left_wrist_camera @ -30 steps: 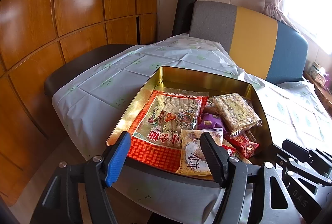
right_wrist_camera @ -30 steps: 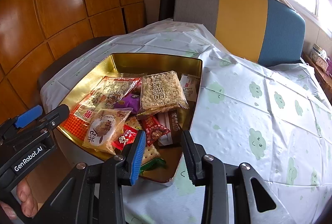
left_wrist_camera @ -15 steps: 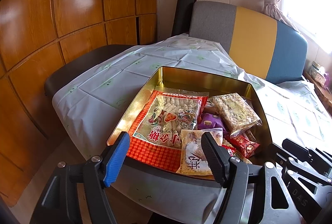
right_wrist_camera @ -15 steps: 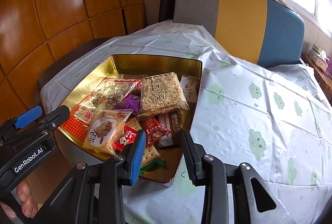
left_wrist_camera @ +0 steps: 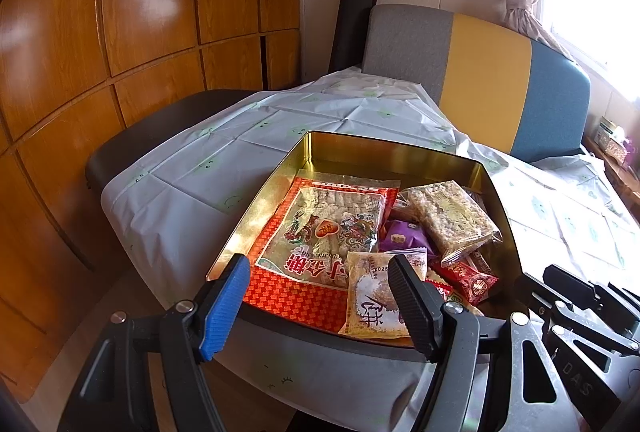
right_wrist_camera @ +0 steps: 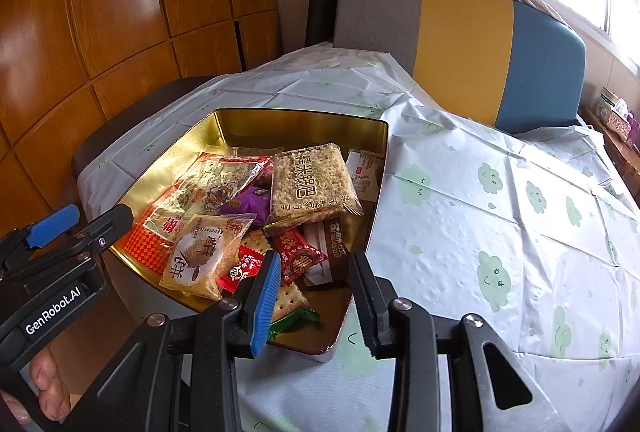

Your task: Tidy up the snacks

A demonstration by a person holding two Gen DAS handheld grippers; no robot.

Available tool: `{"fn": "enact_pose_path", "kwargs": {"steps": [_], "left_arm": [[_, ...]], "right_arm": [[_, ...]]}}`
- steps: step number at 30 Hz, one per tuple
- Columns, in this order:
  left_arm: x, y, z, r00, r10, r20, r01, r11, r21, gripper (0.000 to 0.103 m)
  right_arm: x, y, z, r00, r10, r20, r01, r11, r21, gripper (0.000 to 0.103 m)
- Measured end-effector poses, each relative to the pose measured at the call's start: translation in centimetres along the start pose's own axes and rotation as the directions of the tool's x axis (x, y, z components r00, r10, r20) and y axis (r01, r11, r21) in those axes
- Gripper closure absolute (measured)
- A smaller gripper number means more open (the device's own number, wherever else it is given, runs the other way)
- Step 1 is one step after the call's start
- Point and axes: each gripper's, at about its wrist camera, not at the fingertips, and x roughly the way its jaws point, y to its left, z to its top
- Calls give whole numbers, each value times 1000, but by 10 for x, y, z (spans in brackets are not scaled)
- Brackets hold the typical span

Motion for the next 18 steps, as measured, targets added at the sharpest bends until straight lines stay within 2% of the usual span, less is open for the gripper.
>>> {"fn": "enact_pose_path", "kwargs": {"steps": [12,18], "left_arm": [[2,-3,-1,1000,-25,-11,25,1000,6,31],[4,-3,-1,1000,-10,-9,10,1000,12,31]], "right_arm": [[1,-1,-1,1000,1,-4,-1,1000,-2,67],[2,-7,-1,1000,4,-3,-4,1000,6,67]]}}
